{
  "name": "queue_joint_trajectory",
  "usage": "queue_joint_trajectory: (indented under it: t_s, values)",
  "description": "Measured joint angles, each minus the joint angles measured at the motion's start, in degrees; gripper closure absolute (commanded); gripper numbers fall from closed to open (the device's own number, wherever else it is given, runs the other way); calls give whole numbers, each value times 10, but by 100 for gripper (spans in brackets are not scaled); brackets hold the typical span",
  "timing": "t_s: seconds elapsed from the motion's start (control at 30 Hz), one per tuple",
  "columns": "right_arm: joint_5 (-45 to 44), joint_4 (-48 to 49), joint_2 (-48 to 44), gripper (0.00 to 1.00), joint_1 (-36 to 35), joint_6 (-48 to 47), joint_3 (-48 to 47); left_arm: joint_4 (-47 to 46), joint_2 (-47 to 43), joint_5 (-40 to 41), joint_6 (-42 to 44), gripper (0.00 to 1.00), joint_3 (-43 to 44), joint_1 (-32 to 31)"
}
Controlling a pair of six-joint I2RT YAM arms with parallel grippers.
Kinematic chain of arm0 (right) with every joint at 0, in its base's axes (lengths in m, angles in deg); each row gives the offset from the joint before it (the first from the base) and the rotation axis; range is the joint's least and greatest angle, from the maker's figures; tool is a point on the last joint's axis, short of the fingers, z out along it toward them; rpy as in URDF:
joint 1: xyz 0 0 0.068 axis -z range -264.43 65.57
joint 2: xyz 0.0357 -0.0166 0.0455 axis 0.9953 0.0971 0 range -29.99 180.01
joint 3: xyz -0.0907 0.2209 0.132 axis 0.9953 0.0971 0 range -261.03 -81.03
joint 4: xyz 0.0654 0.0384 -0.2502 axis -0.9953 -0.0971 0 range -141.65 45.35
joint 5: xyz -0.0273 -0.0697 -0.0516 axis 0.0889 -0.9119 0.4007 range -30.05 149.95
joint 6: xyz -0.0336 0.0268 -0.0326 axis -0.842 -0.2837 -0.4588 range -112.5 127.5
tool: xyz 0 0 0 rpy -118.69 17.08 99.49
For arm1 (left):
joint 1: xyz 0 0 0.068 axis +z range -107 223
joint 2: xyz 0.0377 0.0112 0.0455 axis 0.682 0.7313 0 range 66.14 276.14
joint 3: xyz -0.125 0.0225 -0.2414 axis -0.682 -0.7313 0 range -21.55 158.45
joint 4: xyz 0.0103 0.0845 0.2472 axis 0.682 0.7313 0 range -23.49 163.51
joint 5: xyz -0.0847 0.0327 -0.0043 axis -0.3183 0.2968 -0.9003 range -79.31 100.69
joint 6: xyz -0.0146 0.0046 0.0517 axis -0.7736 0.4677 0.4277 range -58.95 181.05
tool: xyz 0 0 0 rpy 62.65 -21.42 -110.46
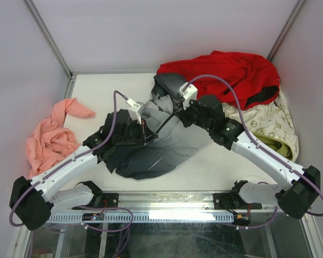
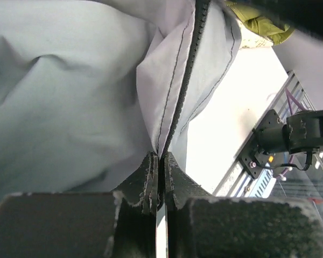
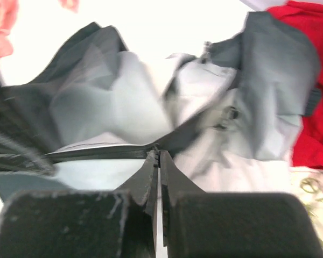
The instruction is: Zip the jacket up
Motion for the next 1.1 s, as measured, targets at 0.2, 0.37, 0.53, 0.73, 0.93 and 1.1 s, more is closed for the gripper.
queue_joint_trajectory:
  t_s: [0.2, 0.37, 0.53, 0.73, 0.93, 1.1]
  values:
    - [5, -27, 40, 100, 99, -8, -69, 35, -97, 47, -24, 100, -42, 0]
    - [42, -47, 75, 100, 178, -9, -124, 91, -113, 136, -26, 100, -5, 0]
    - [56, -85, 101, 100, 262, -21, -235, 181, -25, 236, 36, 100, 167, 1]
    - [70, -118, 61, 100, 318, -42, -330, 203, 39, 310, 115, 100, 351, 5]
    - [127, -138, -74, 100, 318, -37, -254, 179, -27, 315, 132, 100, 293, 4]
    - [138, -138, -200, 100, 322, 2, -64, 164, -75, 260, 79, 100, 146, 5]
